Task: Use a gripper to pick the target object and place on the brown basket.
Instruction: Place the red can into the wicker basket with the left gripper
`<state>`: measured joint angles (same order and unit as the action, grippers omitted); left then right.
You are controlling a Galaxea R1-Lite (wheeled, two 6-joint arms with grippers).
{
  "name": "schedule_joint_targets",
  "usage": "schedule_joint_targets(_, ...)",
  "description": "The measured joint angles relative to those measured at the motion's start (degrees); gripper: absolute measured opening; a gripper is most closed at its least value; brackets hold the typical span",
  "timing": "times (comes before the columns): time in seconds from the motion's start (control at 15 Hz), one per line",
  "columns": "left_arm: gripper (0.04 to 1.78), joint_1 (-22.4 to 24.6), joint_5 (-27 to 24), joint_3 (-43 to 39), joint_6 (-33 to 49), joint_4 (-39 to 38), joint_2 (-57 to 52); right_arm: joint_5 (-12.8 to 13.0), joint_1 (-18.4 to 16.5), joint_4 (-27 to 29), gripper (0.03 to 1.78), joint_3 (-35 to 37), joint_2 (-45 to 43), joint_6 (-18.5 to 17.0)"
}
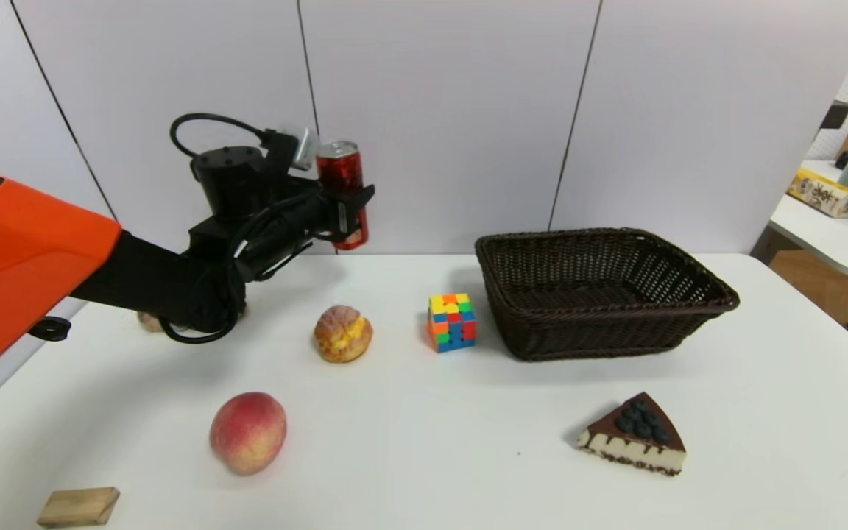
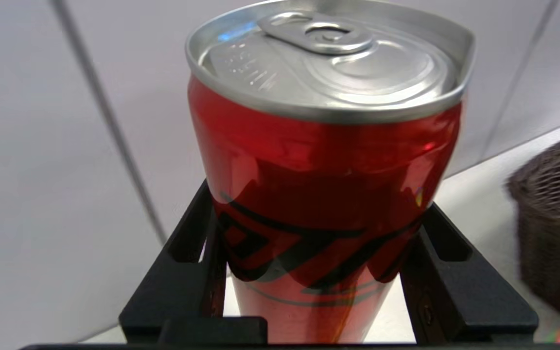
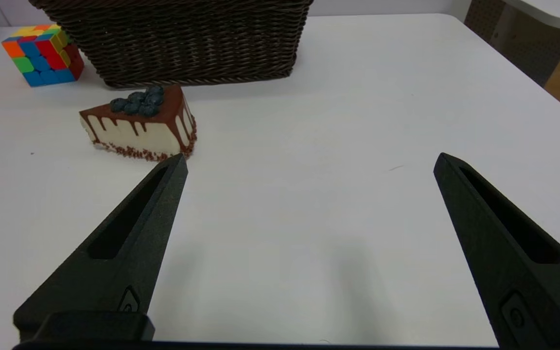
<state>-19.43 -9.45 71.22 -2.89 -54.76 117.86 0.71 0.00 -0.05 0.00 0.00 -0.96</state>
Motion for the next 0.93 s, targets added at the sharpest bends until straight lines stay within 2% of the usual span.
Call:
schedule_joint_targets(0.47, 0.97, -11.24, -2.58, 20.54, -0.11, 15.02, 3.61, -0.02, 0.00, -0.02, 1.75, 0.00, 0.00, 0.00)
schedule_joint_targets(0.93, 0.97, -20.44, -2.95, 36.97, 0.06, 21.25, 13.37, -0.02, 0.00, -0.02, 1.75, 0.00, 0.00, 0.00)
